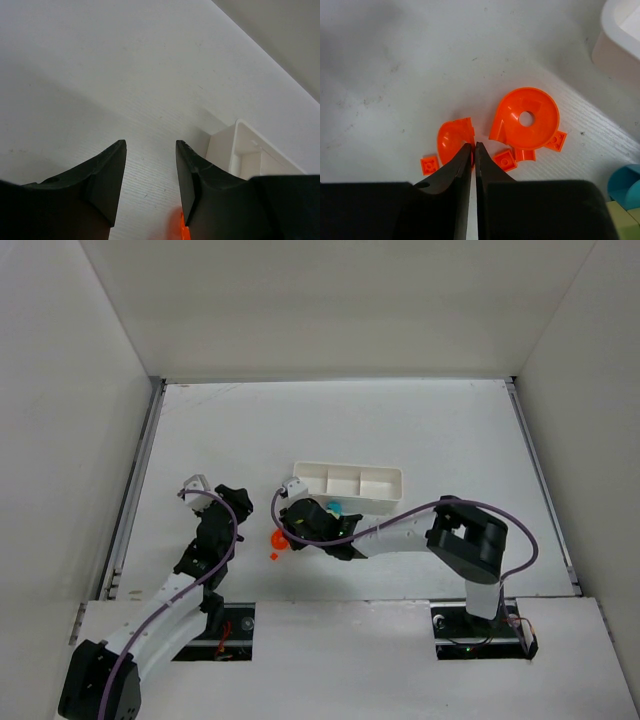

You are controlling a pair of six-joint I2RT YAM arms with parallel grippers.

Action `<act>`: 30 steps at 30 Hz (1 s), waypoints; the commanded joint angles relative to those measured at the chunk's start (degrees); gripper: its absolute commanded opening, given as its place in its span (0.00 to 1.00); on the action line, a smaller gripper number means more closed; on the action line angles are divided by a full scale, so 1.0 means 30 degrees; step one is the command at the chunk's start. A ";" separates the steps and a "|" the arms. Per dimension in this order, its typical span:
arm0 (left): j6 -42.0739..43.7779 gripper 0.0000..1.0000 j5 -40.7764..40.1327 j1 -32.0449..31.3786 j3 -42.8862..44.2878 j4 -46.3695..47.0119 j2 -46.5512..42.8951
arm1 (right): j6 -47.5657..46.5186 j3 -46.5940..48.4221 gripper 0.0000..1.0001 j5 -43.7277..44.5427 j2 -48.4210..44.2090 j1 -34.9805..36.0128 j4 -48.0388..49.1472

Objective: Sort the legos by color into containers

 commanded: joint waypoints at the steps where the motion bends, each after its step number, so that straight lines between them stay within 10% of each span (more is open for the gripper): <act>1: -0.0151 0.41 0.0081 0.0110 -0.0164 0.0980 -0.0227 | 0.0037 0.0686 0.12 0.0000 -0.0790 -0.0026 0.0408; 17: 0.0316 0.36 0.1078 -0.2990 0.1767 0.0075 0.3170 | -0.0315 -0.4761 0.12 0.2547 -0.8907 -0.6171 0.0583; 30: 0.0435 0.44 0.0756 -0.6920 0.5021 -0.5052 0.5953 | -0.0813 -0.4295 0.13 0.2402 -0.7152 -0.8258 0.1287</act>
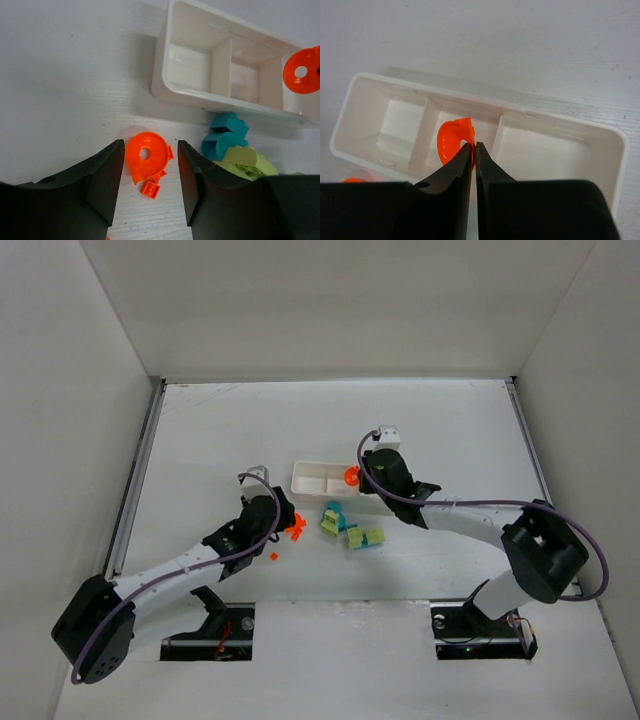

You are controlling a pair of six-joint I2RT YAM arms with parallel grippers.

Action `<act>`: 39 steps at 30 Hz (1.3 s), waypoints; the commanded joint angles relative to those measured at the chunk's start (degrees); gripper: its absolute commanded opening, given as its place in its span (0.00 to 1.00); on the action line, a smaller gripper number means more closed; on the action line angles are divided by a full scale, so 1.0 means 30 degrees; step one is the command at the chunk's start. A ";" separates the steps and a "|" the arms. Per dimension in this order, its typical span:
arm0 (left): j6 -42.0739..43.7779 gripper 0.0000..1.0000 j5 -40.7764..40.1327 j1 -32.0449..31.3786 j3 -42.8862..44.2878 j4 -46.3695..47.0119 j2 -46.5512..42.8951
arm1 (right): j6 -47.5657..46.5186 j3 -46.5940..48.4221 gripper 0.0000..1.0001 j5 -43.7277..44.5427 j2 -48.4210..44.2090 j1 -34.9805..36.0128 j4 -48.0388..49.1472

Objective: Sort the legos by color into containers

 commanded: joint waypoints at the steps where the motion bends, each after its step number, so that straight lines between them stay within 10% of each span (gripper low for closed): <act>1: 0.0063 0.44 -0.0352 -0.0509 0.1022 -0.1973 0.0570 | -0.0252 0.0601 0.14 0.0056 0.0134 0.0026 0.1207; 11: -0.0171 0.48 -0.1145 -0.1243 0.1608 -0.2503 0.2414 | -0.0515 -0.0012 0.49 0.0026 -0.1356 0.0377 0.1851; 39: -0.0933 0.10 -0.1467 -0.0335 0.0525 0.0924 0.5582 | -0.0281 -0.2065 0.50 -0.0061 -0.3498 0.1315 0.3023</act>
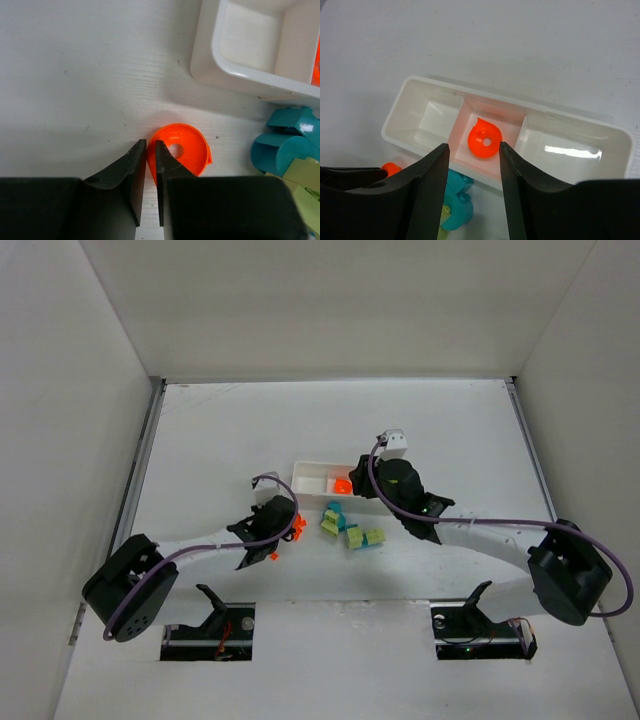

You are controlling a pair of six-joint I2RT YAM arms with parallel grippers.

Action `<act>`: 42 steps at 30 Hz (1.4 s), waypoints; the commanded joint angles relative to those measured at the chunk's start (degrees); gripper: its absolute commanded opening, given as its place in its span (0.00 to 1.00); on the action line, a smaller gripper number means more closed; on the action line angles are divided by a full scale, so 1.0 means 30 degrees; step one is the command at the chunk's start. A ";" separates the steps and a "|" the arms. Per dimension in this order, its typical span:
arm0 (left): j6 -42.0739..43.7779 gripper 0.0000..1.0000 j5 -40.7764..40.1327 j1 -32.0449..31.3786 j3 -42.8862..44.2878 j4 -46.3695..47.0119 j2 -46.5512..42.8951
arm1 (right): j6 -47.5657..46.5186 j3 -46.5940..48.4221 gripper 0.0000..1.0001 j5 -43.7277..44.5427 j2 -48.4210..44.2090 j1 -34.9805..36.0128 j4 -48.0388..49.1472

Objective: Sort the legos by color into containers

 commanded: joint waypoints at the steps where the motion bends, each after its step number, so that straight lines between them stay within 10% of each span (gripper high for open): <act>1: -0.0066 0.08 -0.0367 0.0160 -0.0371 0.1150 -0.0130 | 0.0032 -0.0185 0.50 0.0033 -0.0714 0.0215 0.1114; 14: 0.0549 0.05 -0.1539 -0.0834 0.2144 -0.0813 -0.6254 | 0.0969 -0.1533 0.51 -0.0465 -0.2765 -0.1161 0.1525; 30: 0.2775 0.06 0.0717 -0.1656 0.9528 0.3231 0.4787 | 0.2229 -0.2559 0.51 -0.0465 -0.4348 -0.2832 0.1496; 42: 0.3157 0.32 0.0455 -0.1276 0.9446 0.3173 0.4855 | 0.2143 -0.2414 0.50 -0.0639 -0.4408 -0.2744 0.1437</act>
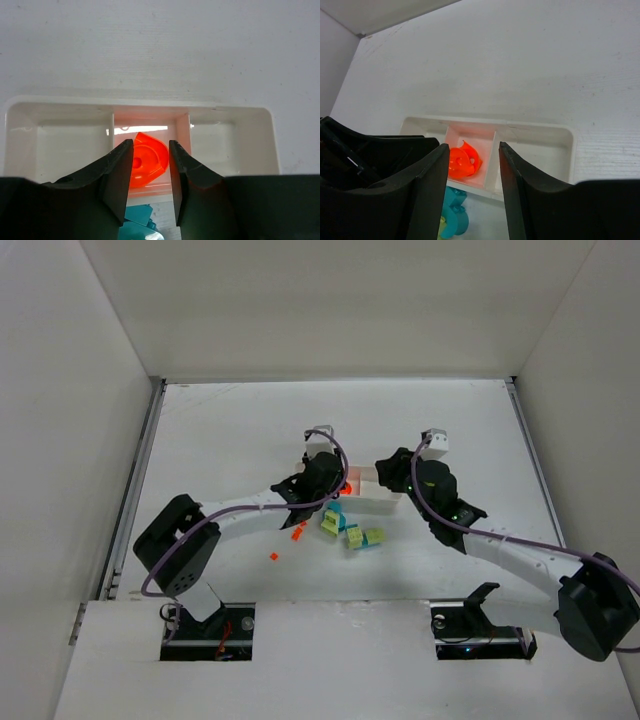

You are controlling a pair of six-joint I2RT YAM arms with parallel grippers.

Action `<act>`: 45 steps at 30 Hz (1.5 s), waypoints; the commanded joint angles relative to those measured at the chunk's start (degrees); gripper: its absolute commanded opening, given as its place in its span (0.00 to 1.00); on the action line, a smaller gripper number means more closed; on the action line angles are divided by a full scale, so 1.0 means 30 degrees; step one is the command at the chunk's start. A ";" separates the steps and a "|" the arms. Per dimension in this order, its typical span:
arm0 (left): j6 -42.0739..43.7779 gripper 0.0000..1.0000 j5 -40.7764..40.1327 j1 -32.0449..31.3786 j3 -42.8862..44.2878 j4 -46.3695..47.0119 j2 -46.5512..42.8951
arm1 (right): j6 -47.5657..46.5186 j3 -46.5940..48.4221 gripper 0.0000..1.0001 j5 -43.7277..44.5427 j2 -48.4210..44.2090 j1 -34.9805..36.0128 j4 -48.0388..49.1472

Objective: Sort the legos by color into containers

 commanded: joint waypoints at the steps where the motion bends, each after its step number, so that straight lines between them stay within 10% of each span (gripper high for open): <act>1: 0.0330 0.32 -0.0587 0.0349 -0.0493 0.0747 -0.2258 | -0.0153 0.0261 0.46 -0.0435 -0.0102 0.0191 0.0730; 8: -0.0751 0.30 -0.1437 0.1433 -0.5062 -0.2291 -0.9111 | -0.0799 0.2749 0.23 -0.1903 0.2358 0.4112 -0.0119; 19: -0.4063 0.31 -0.2466 0.5355 -0.9079 -1.0035 -1.6850 | -0.1121 0.6352 0.38 -0.1492 0.9381 1.1203 -0.0999; 45: -0.4534 0.31 0.1579 1.0517 -1.1249 -0.8307 -1.9287 | -0.2557 1.0252 0.42 0.0586 1.5925 1.2702 -0.2024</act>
